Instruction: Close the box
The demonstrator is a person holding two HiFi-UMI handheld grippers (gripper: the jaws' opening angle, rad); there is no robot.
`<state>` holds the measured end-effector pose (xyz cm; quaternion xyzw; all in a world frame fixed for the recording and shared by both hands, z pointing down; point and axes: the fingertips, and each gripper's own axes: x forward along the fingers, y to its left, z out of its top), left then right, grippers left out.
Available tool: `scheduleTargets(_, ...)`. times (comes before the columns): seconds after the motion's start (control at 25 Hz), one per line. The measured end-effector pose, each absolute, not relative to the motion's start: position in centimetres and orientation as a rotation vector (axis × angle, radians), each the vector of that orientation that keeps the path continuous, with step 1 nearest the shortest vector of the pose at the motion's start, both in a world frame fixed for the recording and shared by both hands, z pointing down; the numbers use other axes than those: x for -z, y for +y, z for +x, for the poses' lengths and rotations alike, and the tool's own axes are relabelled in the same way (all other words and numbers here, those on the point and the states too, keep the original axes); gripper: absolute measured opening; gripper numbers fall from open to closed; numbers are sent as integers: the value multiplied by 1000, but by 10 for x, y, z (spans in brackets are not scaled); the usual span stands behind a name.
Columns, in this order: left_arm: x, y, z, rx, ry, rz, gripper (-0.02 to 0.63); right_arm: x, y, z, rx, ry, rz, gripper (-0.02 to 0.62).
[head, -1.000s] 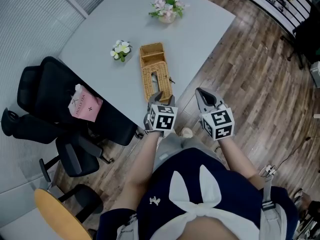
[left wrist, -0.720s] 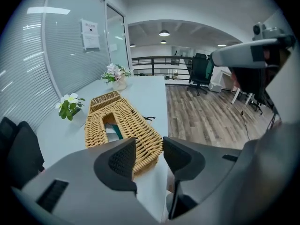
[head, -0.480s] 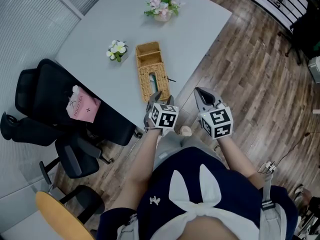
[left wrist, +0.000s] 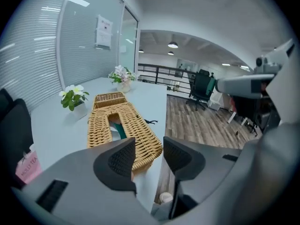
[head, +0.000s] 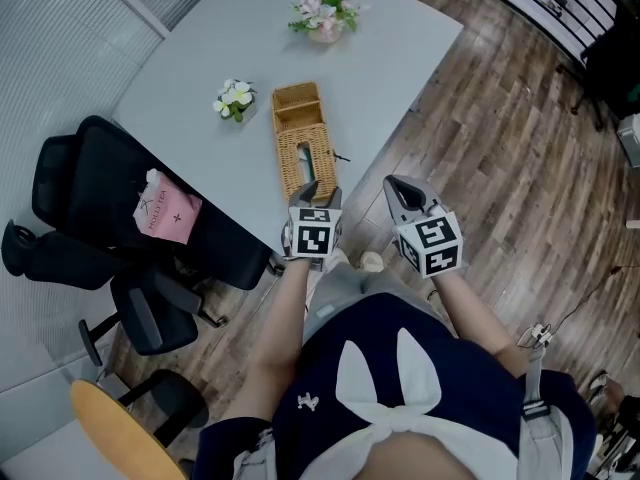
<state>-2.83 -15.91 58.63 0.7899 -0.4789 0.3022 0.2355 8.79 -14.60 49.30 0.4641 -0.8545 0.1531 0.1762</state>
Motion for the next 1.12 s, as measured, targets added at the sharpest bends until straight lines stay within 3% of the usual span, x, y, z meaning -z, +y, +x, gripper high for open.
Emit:
scheduleTargets(0.28, -537, -154, -39, -565, -1404, 2178, 184, -490, -140, 80, -433, -2452, 1268, 5)
scheduleTargets(0.72, -484, -135, -43, -450, -1558, 2225, 40, -467, -134, 52, -389, -2560, 1170, 3)
scheduleTargets(1.12, -454, -128, -49, -254, -1548, 2188, 25, -452, -132, 35, -376, -2600, 1093, 3)
